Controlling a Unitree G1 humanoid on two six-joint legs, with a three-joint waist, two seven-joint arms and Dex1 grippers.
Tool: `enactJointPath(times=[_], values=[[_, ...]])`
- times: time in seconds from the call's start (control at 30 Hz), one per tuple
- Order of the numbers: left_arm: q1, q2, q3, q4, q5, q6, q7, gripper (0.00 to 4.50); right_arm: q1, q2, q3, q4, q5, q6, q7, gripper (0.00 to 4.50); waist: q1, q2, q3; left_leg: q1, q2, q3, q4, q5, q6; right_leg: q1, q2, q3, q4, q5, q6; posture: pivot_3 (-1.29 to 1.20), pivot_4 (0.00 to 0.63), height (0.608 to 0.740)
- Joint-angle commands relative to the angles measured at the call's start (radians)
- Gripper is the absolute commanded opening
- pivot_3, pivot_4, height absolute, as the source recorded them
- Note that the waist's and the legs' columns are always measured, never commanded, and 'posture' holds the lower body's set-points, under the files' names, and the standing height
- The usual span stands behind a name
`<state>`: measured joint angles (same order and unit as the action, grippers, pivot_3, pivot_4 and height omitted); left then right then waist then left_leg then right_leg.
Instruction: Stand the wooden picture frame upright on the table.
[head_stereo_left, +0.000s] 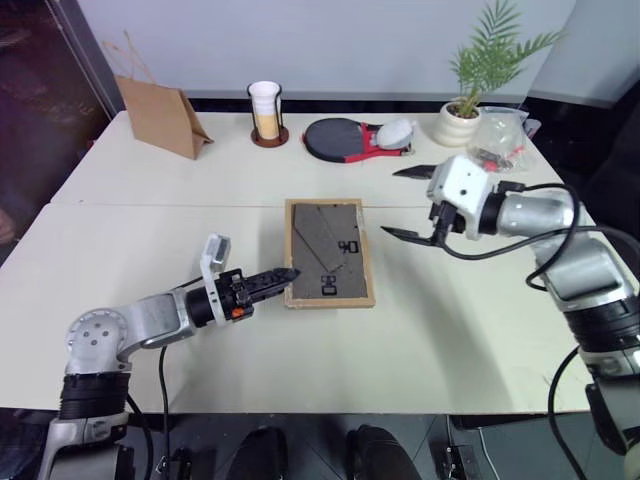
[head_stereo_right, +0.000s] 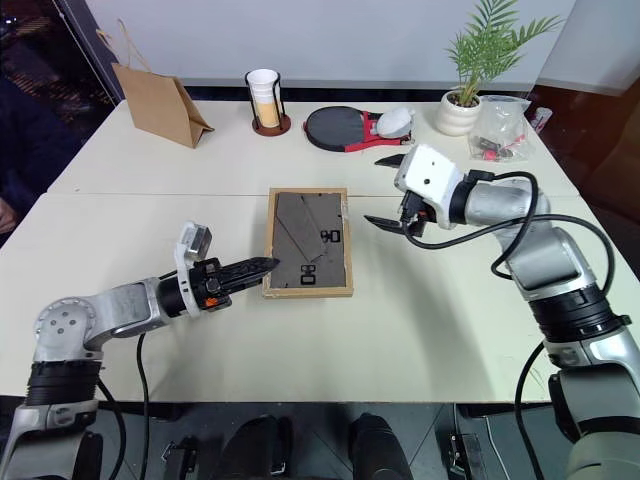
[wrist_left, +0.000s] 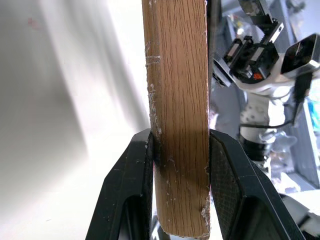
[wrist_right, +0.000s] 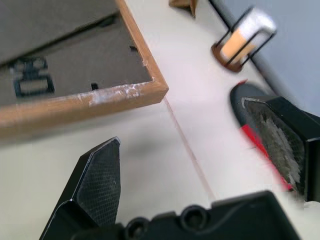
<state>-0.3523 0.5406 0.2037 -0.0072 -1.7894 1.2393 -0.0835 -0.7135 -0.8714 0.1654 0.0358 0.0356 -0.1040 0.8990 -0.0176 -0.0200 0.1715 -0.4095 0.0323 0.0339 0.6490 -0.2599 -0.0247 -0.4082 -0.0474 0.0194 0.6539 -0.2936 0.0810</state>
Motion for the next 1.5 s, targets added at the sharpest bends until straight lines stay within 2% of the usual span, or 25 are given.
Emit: enactJointPath(times=[0.03, 0.1, 0.17, 0.27, 0.33, 0.4, 0.7, 1.07, 1.27, 1.5], values=[[-0.003, 0.016, 0.004, -0.027, -0.037, -0.017, -0.023, 1.00, -0.024, 0.016, -0.045, 0.007, 0.020, 0.000, 0.012, 4.46, 0.000, 0.000, 0.000, 0.000, 0.000, 0.000, 0.000, 0.000, 0.000, 0.000, 0.000, 0.000, 0.000, 0.000, 0.000, 0.00, 0.150, 0.740], [0.002, 0.021, -0.001, -0.026, -0.015, -0.015, -0.044, 1.00, -0.042, 0.071, -0.060, -0.027, 0.108, 0.193, 0.014, 4.46, 0.000, 0.000, 0.000, 0.001, 0.000, 0.000, 0.000, 0.001, -0.001, 0.001, 0.000, 0.000, 0.000, 0.000, 0.000, 0.00, 0.150, 0.740], [0.011, 0.024, -0.010, -0.032, 0.015, -0.010, -0.070, 1.00, -0.088, 0.119, -0.066, -0.075, 0.249, 0.529, 0.030, 4.46, -0.002, 0.000, 0.000, 0.001, 0.000, 0.000, 0.001, 0.001, -0.001, 0.002, -0.001, 0.000, 0.001, 0.000, -0.001, 0.00, 0.150, 0.740], [0.018, 0.029, -0.024, -0.035, 0.077, -0.008, -0.126, 1.00, -0.212, 0.230, -0.157, -0.088, 0.553, 1.029, -0.007, 4.46, -0.001, 0.001, 0.000, 0.001, 0.000, -0.001, 0.001, 0.002, -0.003, 0.001, -0.002, 0.000, 0.002, 0.000, -0.001, 0.00, 0.150, 0.740], [0.024, 0.029, -0.029, -0.030, 0.112, -0.009, -0.161, 1.00, -0.274, 0.277, -0.168, -0.056, 0.610, 1.206, -0.037, 4.46, 0.002, 0.001, 0.001, 0.001, 0.000, -0.002, 0.000, 0.002, -0.004, -0.001, -0.002, -0.001, 0.003, 0.000, -0.001, 0.00, 0.150, 0.740], [0.035, 0.023, -0.032, -0.037, 0.140, -0.009, -0.190, 1.00, -0.307, 0.325, -0.159, -0.024, 0.629, 1.298, -0.068, 4.46, 0.006, 0.001, 0.000, 0.000, 0.000, -0.003, -0.001, 0.002, -0.004, -0.001, -0.002, -0.002, 0.003, 0.000, -0.002, 0.00, 0.150, 0.740], [0.093, 0.015, -0.022, -0.080, 0.210, -0.008, -0.280, 1.00, -0.278, 0.390, -0.088, -0.052, 0.634, 1.340, -0.065, 4.46, 0.001, 0.001, 0.000, -0.003, -0.004, -0.001, -0.001, 0.000, 0.001, -0.002, -0.008, -0.002, -0.001, 0.000, -0.001, 0.00, 0.150, 0.740], [0.085, 0.032, -0.008, -0.106, 0.154, -0.003, -0.246, 1.00, -0.242, 0.395, 0.016, -0.051, 0.595, 1.264, -0.007, 4.46, 0.000, 0.001, 0.000, -0.004, -0.004, -0.002, -0.001, 0.000, 0.001, -0.003, -0.007, -0.003, -0.001, 0.000, -0.001, 0.00, 0.150, 0.740], [0.060, 0.017, -0.017, -0.078, 0.157, -0.007, -0.222, 1.00, -0.224, 0.401, 0.023, -0.109, 0.613, 1.273, 0.008, 4.46, 0.000, 0.001, 0.000, -0.004, -0.004, -0.002, -0.001, 0.000, 0.001, -0.003, -0.007, -0.003, -0.001, 0.000, -0.001, 0.00, 0.150, 0.740], [0.091, -0.022, -0.029, -0.058, 0.228, -0.020, -0.246, 1.00, -0.244, 0.387, -0.029, -0.159, 0.640, 1.303, -0.011, 4.46, 0.000, 0.001, 0.000, -0.004, -0.004, -0.002, -0.001, -0.001, 0.001, -0.003, -0.007, -0.003, -0.001, 0.000, -0.001, 0.00, 0.150, 0.740]])
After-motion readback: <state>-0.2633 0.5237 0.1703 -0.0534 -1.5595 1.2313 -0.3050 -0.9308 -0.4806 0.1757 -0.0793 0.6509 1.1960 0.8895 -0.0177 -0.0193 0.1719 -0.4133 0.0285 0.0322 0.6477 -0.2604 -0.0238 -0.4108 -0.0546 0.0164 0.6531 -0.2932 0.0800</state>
